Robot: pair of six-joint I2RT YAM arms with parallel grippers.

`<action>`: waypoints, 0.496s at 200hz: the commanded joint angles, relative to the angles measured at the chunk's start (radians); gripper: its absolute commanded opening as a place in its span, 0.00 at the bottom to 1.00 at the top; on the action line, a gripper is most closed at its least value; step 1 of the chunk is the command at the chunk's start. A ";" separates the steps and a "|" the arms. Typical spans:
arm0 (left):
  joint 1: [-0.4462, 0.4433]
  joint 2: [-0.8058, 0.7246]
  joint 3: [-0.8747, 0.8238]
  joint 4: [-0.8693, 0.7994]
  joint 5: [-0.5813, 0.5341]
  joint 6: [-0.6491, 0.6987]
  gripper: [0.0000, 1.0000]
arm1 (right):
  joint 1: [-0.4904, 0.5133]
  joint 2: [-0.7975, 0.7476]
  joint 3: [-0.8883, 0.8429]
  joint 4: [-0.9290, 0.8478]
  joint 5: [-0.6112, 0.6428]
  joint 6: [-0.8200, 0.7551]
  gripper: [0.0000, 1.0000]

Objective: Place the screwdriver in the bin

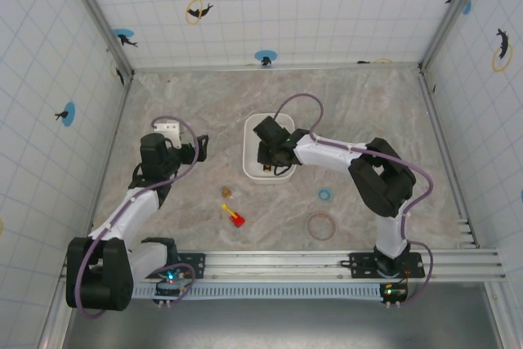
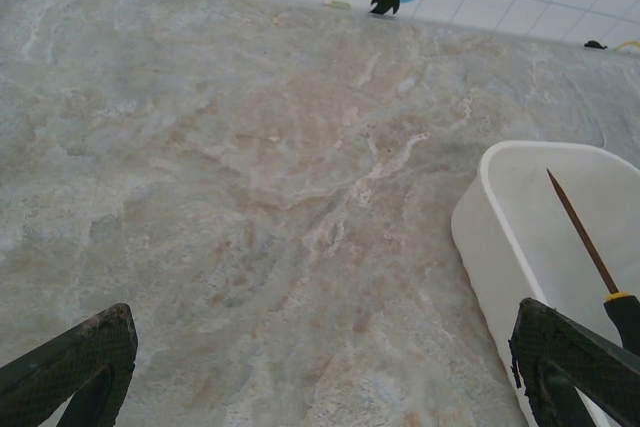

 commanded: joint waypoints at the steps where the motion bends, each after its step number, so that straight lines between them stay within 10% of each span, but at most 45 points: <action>1: -0.009 0.001 -0.010 0.003 -0.011 0.025 0.98 | 0.001 0.032 0.053 -0.025 0.031 -0.004 0.00; 99: -0.009 0.018 -0.017 0.016 -0.013 0.032 0.98 | -0.003 0.090 0.073 -0.043 0.050 -0.006 0.08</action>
